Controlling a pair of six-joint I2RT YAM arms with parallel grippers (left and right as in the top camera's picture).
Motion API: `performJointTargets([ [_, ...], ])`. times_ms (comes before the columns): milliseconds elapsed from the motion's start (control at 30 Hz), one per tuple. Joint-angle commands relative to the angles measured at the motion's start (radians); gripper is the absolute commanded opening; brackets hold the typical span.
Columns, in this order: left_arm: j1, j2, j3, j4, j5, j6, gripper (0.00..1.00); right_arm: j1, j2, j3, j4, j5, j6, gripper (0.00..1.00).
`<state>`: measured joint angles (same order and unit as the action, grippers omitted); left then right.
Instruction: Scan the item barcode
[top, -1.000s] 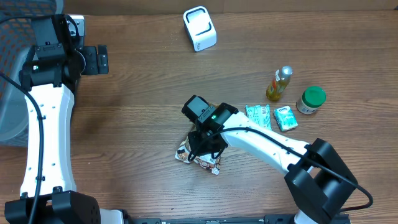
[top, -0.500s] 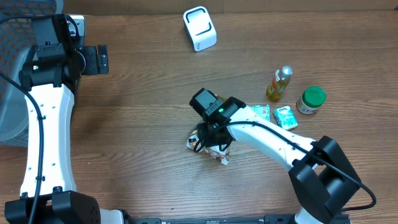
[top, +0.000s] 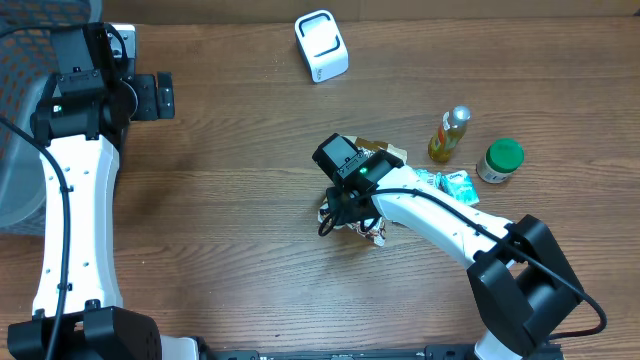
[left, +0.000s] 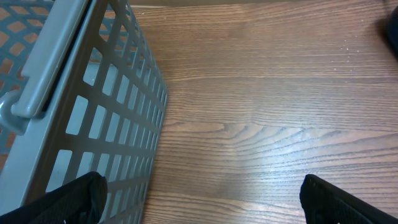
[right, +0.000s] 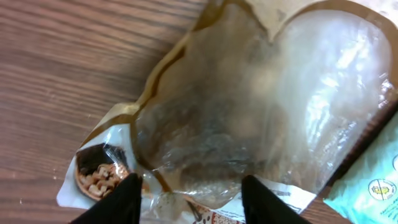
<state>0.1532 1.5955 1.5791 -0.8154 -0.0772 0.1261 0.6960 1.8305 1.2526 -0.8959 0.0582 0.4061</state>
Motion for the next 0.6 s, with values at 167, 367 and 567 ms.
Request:
performJointTargets([
  [167,0.009,0.002,0.008,0.004,0.012,-0.011,1.00,-0.006,0.028,0.113,-0.162,-0.038,-0.075,0.72],
  [367,0.009,0.002,0.008,0.004,0.012,-0.011,1.00,0.003,0.029,0.132,-0.220,-0.061,-0.127,0.78],
  [567,0.009,0.002,0.008,0.004,0.012,-0.011,1.00,0.022,0.029,0.063,-0.141,-0.019,-0.127,0.81],
])
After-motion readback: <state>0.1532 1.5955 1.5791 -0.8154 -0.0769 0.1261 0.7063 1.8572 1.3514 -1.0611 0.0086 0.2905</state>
